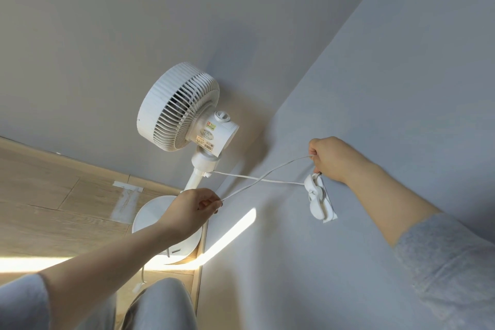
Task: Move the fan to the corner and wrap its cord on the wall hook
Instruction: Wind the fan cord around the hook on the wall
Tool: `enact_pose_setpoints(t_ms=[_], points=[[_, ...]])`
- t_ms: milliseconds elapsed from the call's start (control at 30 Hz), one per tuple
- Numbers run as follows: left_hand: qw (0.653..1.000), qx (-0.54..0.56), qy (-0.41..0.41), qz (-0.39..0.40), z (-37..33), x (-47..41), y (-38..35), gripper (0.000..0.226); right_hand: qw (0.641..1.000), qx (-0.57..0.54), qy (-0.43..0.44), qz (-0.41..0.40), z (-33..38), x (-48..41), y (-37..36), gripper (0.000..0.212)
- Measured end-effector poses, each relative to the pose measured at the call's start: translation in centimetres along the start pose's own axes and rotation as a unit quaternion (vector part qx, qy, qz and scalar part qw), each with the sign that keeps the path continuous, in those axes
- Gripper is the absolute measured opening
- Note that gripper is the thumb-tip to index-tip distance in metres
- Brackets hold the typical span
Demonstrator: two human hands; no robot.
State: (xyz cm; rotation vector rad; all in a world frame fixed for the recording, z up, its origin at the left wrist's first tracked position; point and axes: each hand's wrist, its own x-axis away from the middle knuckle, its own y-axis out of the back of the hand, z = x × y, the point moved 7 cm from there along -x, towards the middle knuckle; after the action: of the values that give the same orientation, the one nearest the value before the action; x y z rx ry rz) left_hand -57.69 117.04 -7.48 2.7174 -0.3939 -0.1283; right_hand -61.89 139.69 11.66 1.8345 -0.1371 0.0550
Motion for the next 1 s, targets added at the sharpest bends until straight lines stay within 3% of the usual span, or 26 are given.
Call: enact_pose_setpoints(t_ms=[300, 567, 1000], points=[[1.0, -0.007, -0.007, 0.001, -1.0, 2.2, 0.8, 0.018, 0.999, -0.037, 0.002, -0.039, -0.3, 3.6, 1.5, 0.018], [0.999, -0.037, -0.017, -0.02, -2.0, 4.9, 1.9, 0.012, 0.999, 0.005, 0.014, -0.048, 0.5, 8.2, 2.0, 0.007], [1.0, -0.028, -0.007, -0.012, -1.7, 8.4, 2.1, 0.01, 0.99, 0.105, 0.052, -0.081, 2.6, 13.0, -1.2, 0.02]])
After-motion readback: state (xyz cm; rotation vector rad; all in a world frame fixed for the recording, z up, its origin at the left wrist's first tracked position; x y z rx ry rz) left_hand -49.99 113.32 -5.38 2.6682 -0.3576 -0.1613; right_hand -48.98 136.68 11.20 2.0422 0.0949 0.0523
